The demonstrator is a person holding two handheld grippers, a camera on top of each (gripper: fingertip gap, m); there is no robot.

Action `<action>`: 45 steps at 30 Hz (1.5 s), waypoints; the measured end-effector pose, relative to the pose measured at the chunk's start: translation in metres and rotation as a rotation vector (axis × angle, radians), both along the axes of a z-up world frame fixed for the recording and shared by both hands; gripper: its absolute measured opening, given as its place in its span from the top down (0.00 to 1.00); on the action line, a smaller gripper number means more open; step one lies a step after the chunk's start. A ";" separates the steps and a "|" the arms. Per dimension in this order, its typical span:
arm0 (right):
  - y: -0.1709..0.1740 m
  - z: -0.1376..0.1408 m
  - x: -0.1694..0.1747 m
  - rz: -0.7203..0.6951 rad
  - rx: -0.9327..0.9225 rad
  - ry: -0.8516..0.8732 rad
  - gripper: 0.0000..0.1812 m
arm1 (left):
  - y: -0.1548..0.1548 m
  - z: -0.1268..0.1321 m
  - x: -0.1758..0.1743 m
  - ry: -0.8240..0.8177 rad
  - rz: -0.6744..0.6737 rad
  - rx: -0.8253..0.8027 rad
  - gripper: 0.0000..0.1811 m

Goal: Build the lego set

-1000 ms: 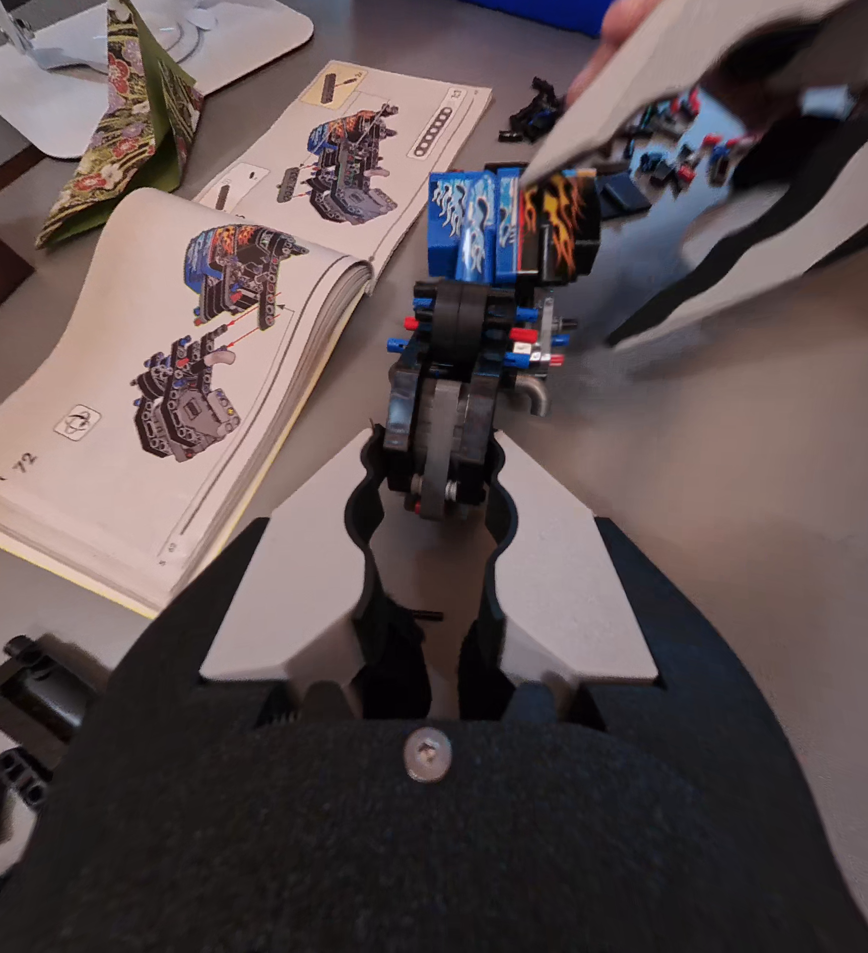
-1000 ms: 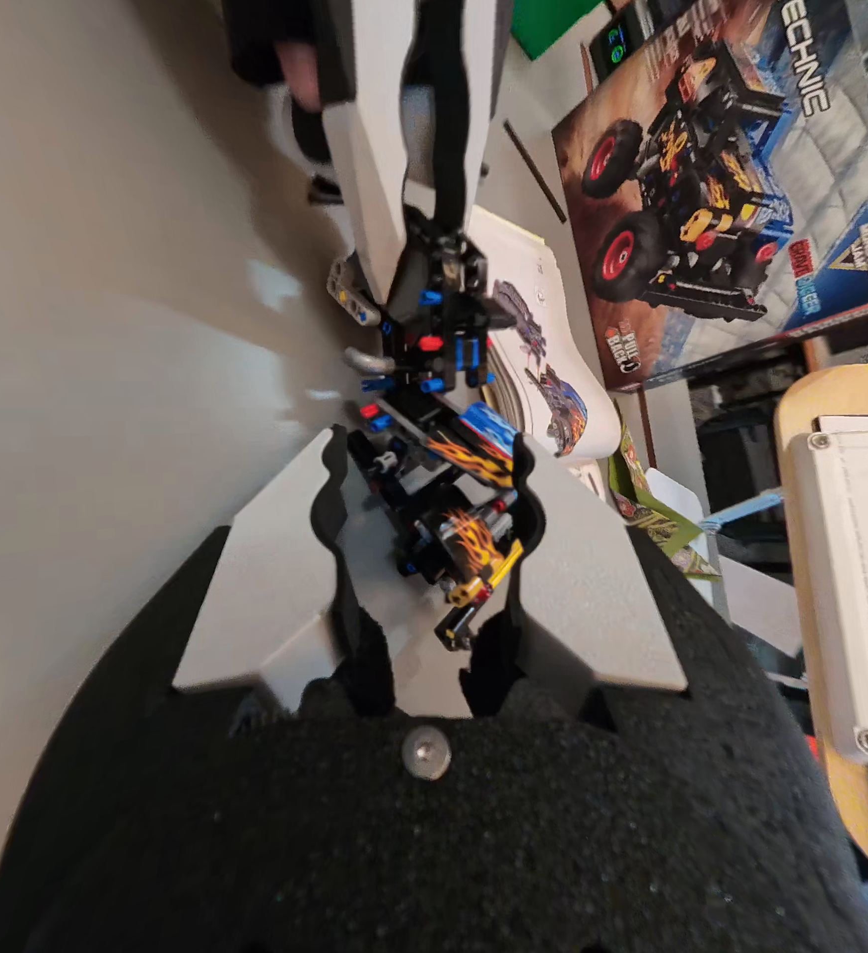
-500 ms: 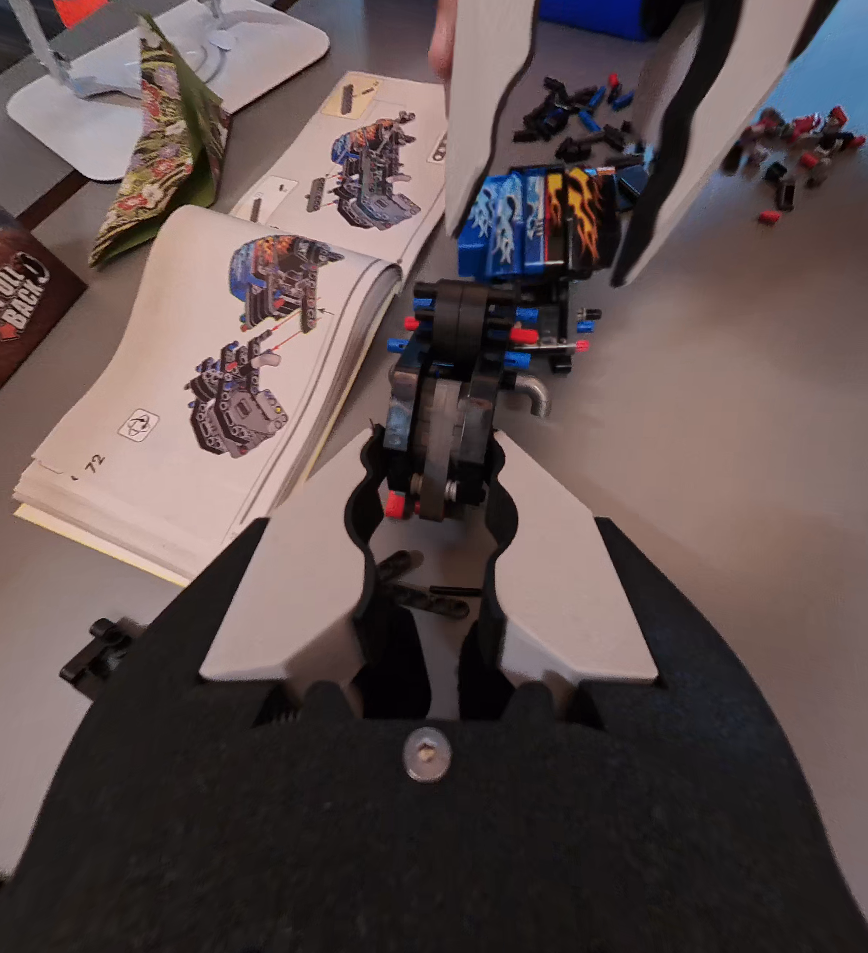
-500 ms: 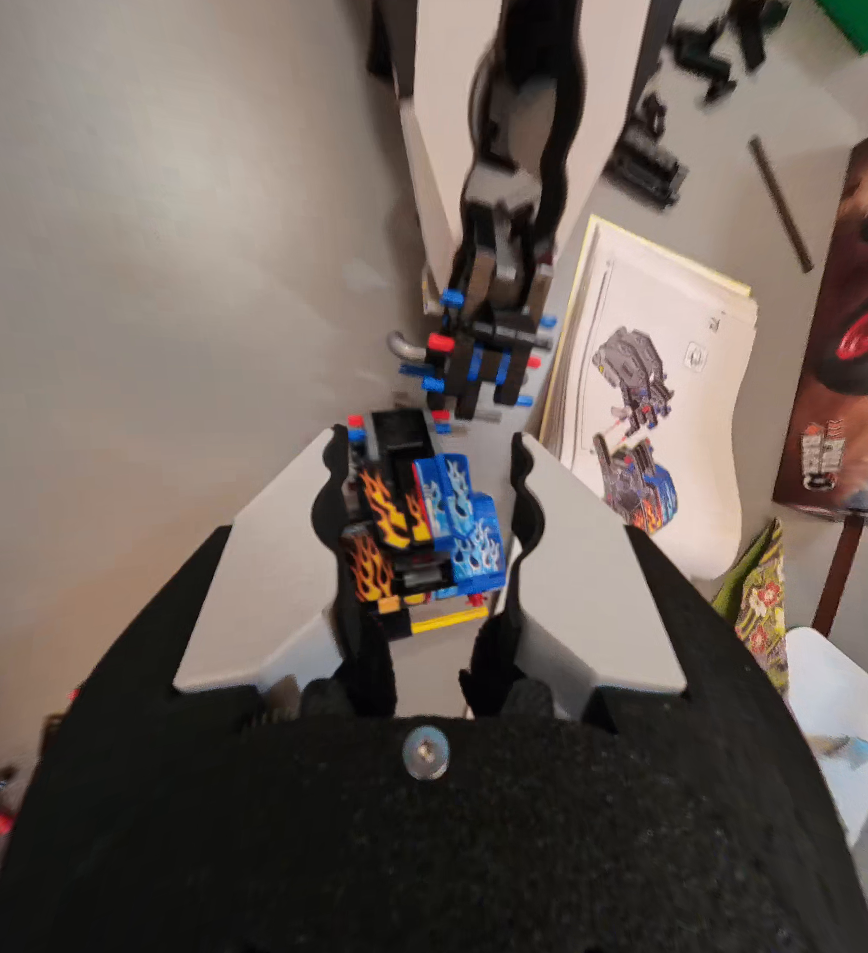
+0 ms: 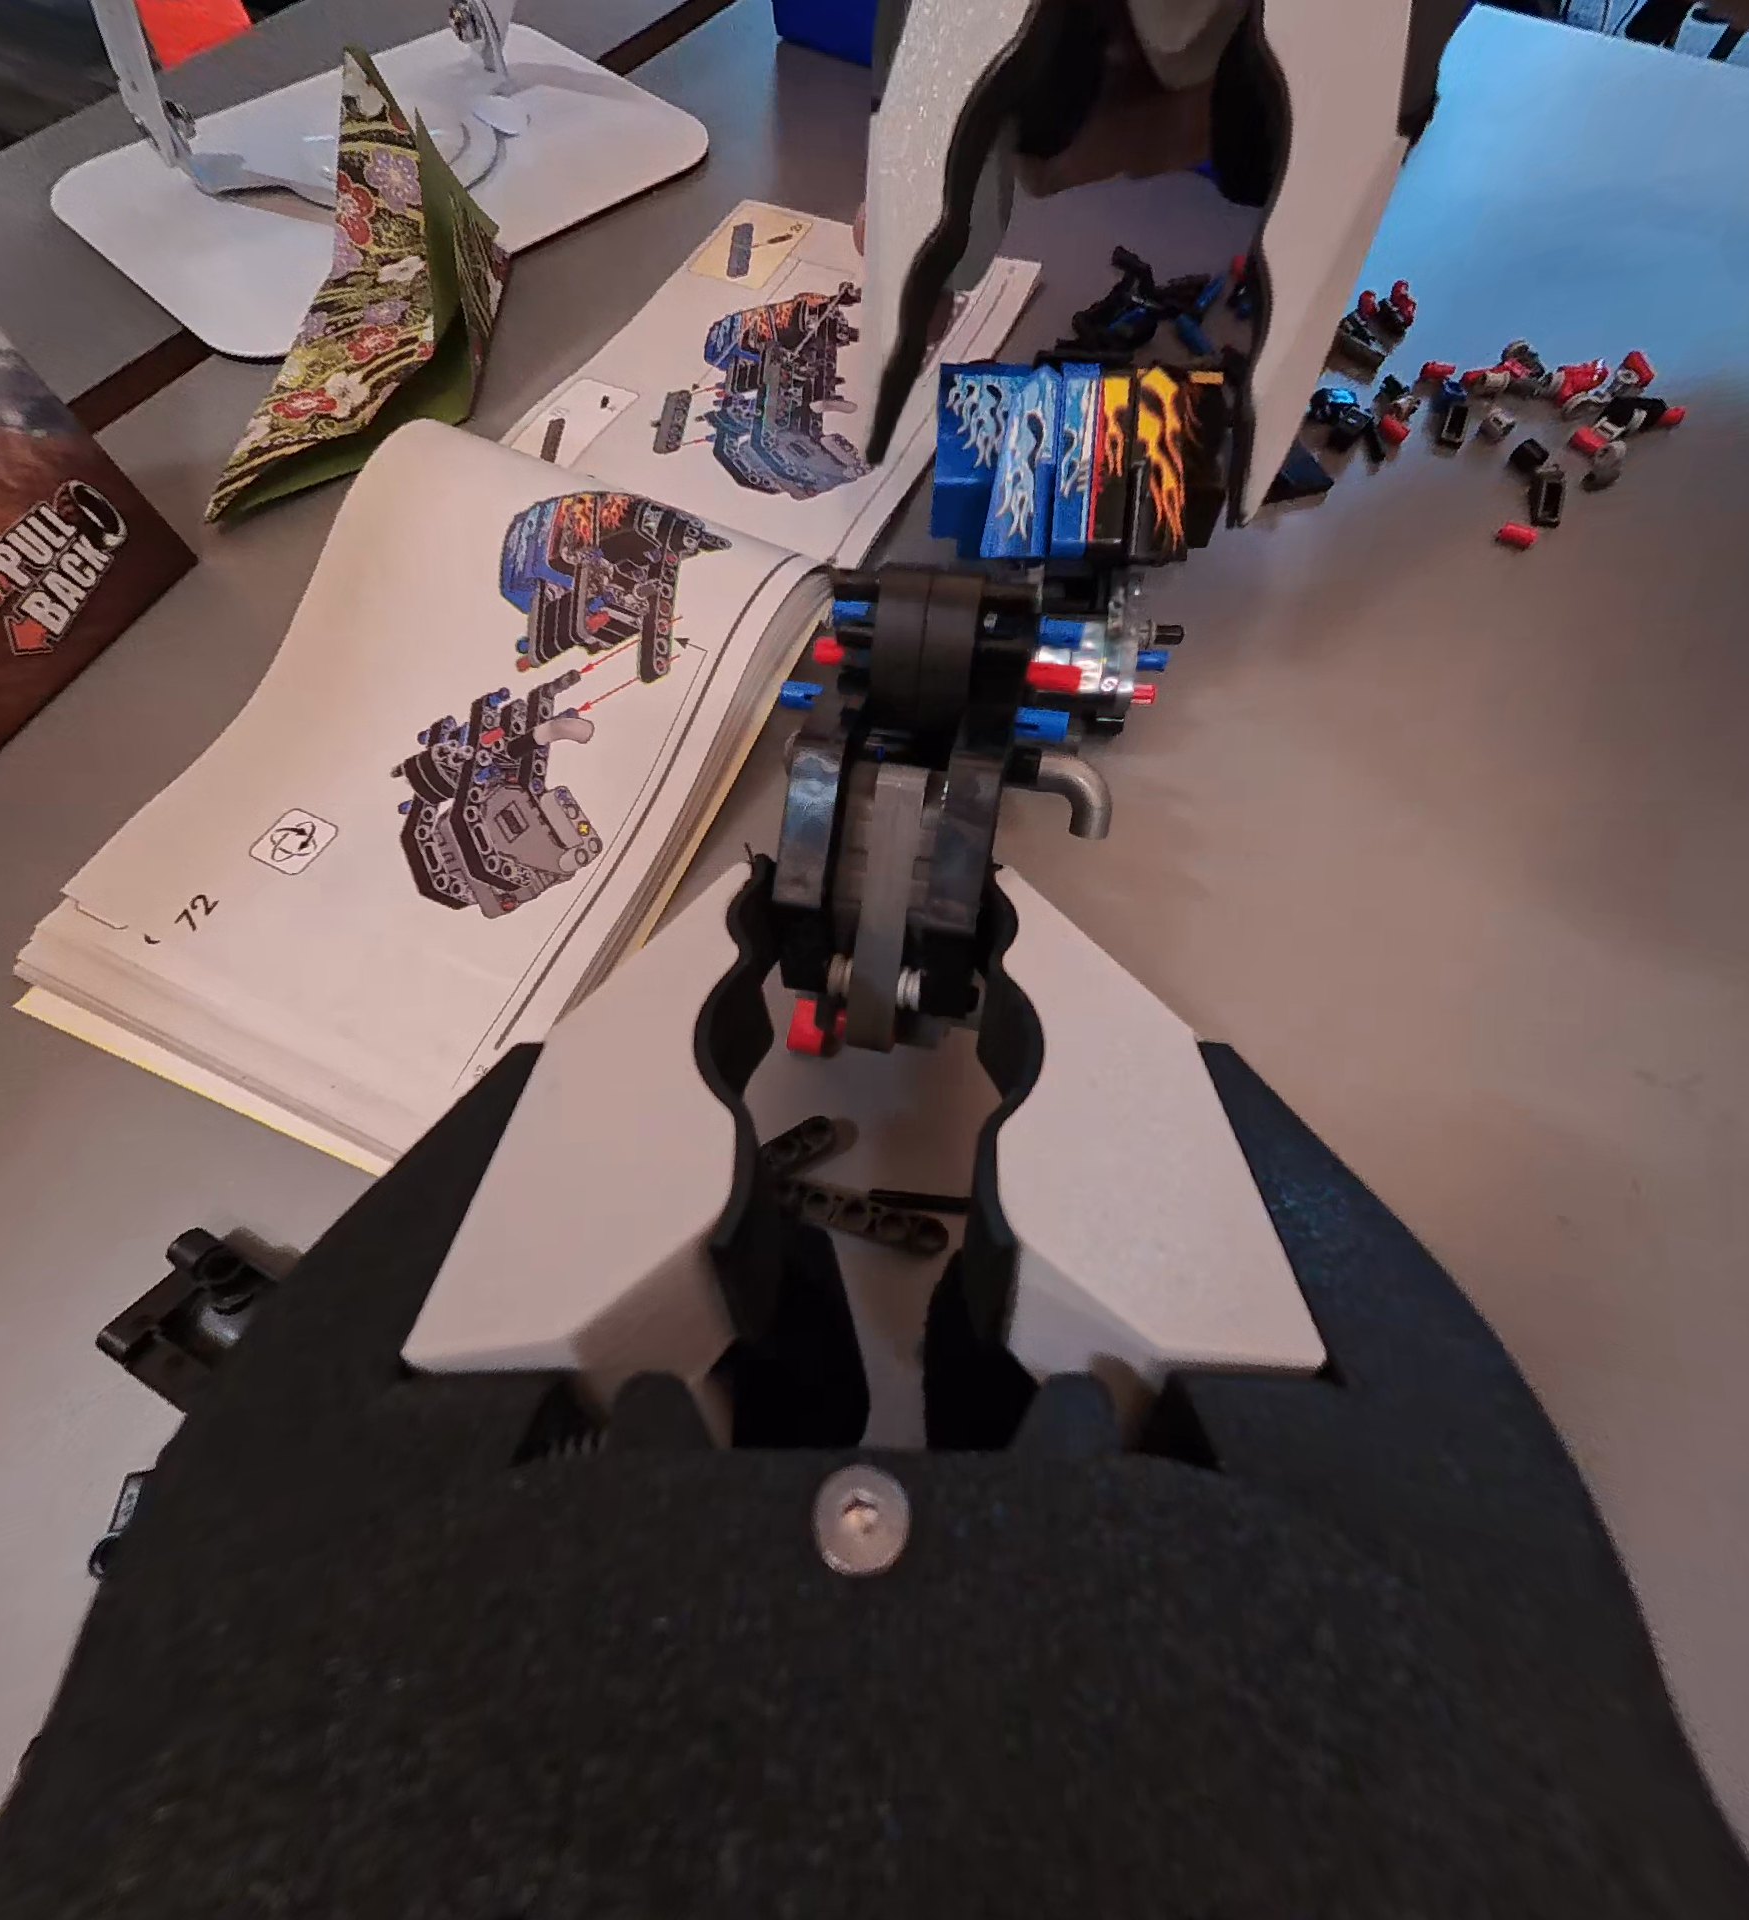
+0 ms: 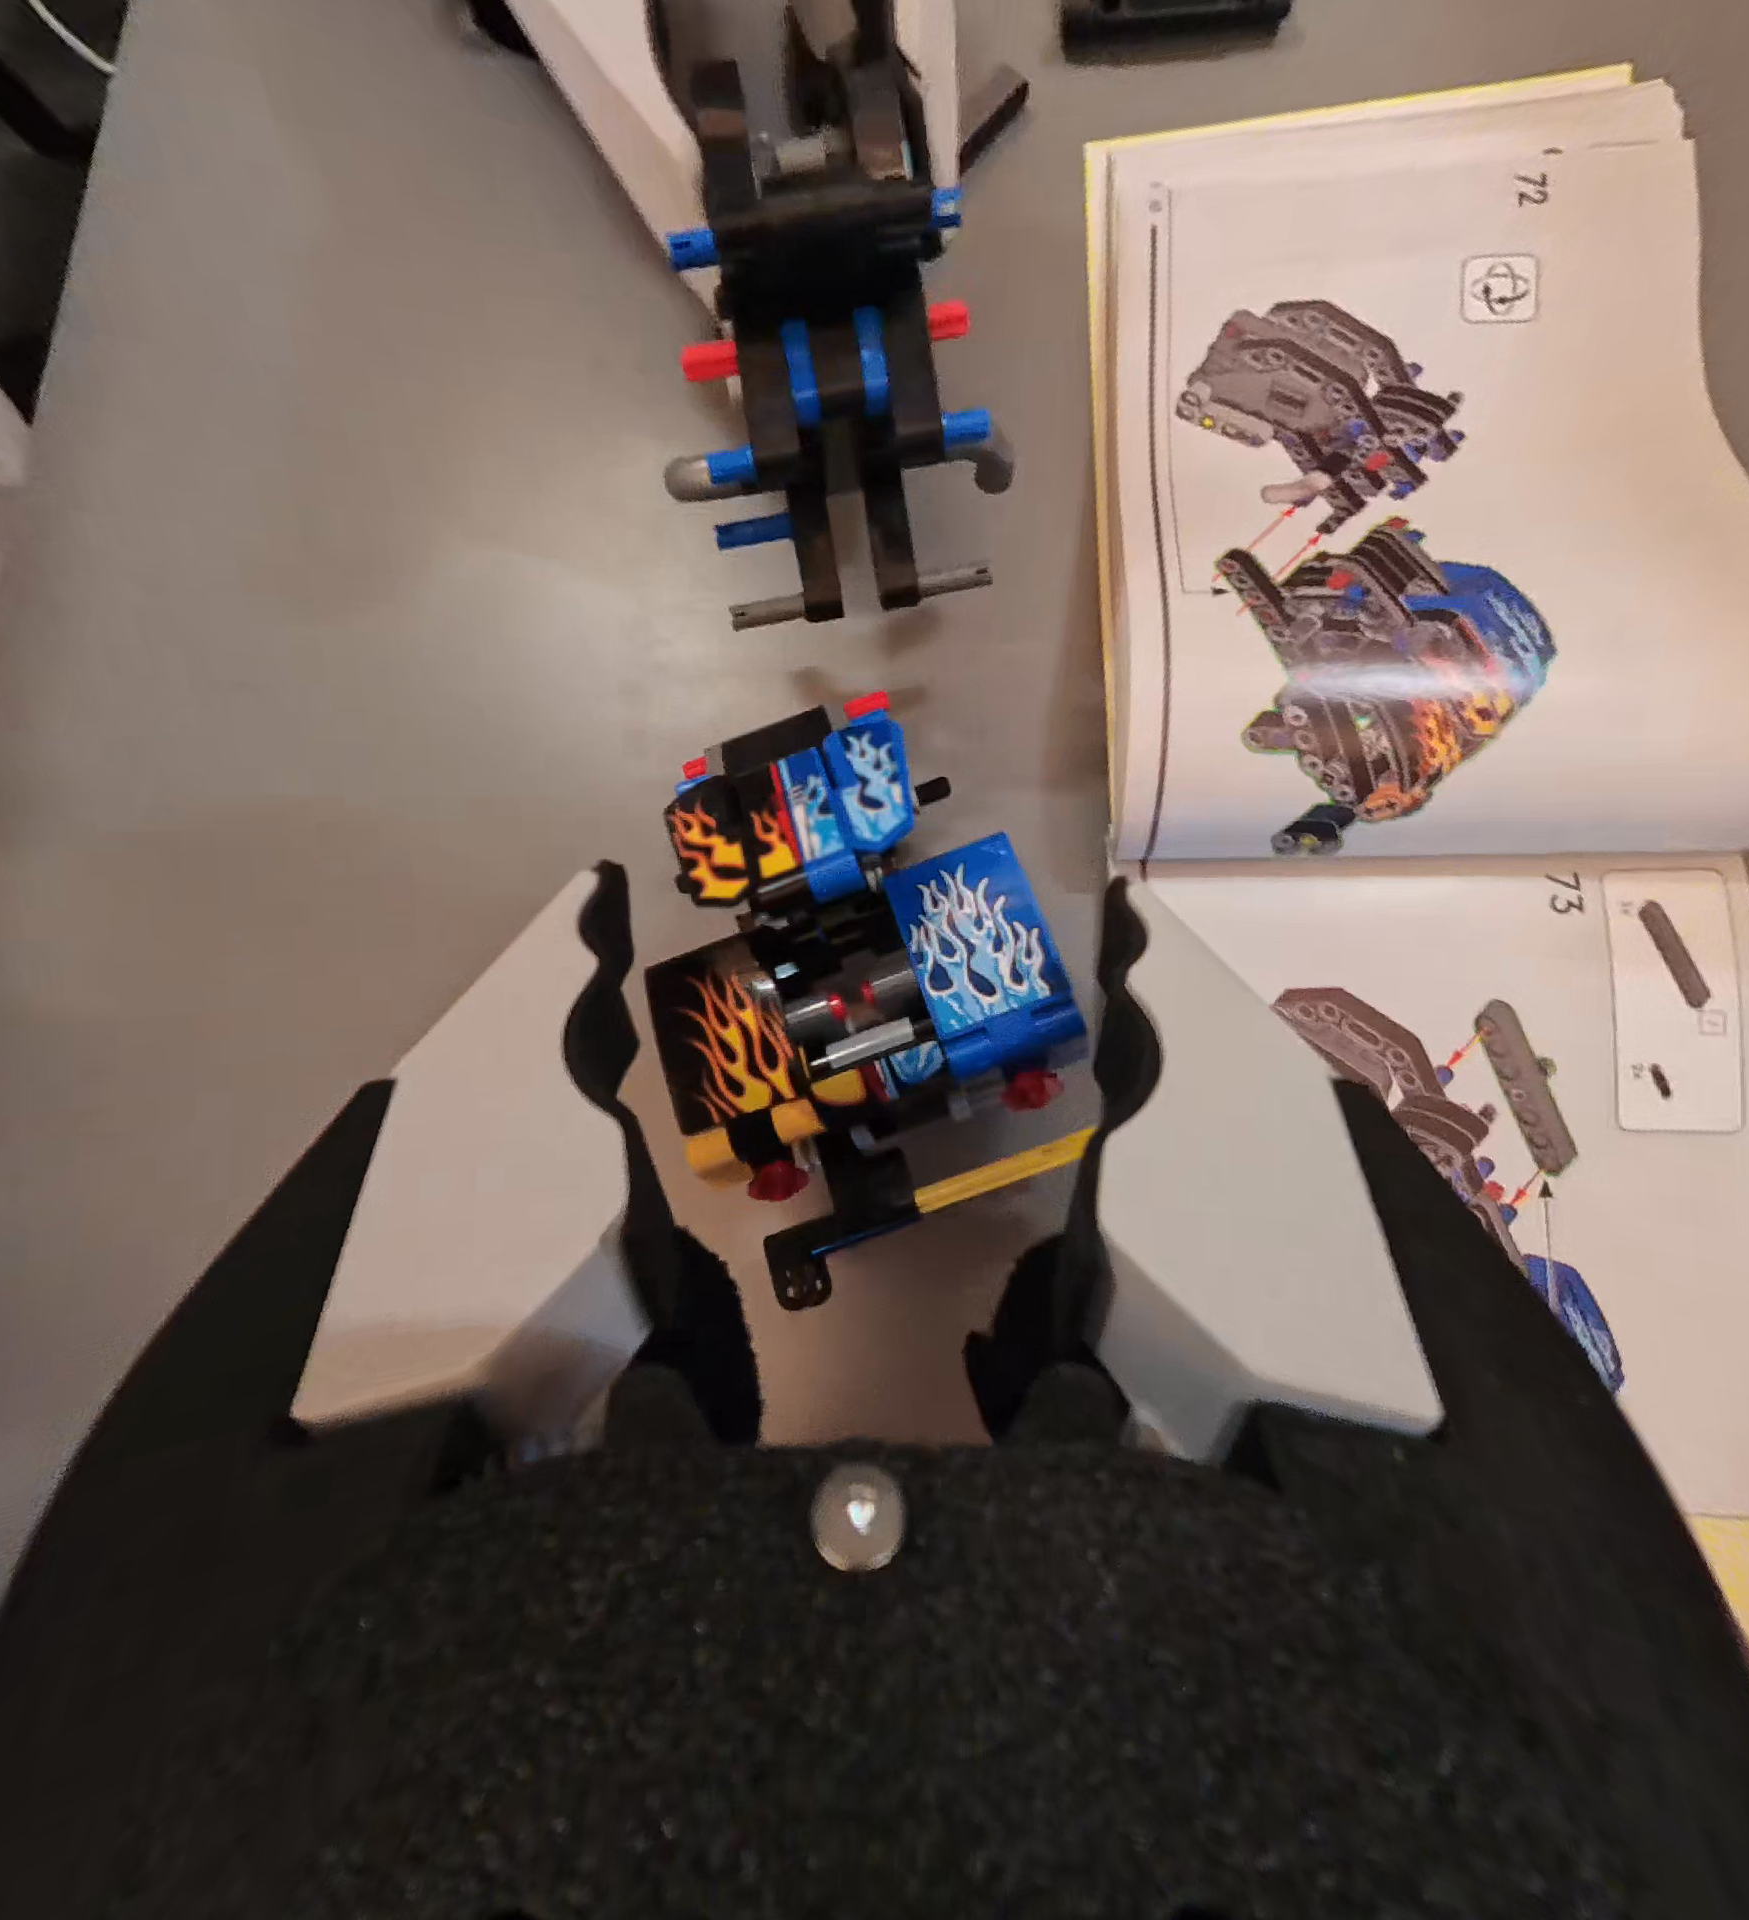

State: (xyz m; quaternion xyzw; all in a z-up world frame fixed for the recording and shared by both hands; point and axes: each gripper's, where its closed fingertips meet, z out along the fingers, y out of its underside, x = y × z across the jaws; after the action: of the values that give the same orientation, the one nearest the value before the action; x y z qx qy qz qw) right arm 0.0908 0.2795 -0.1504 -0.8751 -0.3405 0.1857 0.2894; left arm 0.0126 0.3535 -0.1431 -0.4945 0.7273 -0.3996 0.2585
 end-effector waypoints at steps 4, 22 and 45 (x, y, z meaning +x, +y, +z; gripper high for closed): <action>0.012 0.019 0.001 -0.094 -0.031 0.162 0.49 | 0.002 -0.004 0.001 0.012 0.006 0.001 0.81; -0.015 0.006 -0.012 -0.189 -0.399 0.308 0.75 | 0.002 -0.001 0.001 -0.006 0.008 0.011 0.81; -0.088 0.023 -0.069 0.178 0.293 0.292 0.88 | -0.062 0.044 -0.016 -0.725 -0.382 0.606 0.81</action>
State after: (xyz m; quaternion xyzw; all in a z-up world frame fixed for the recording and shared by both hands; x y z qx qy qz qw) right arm 0.0220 0.1913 -0.1274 -0.7541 -0.3943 0.2839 0.4419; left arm -0.0038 0.2916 -0.0989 -0.0849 0.7514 -0.3566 0.5486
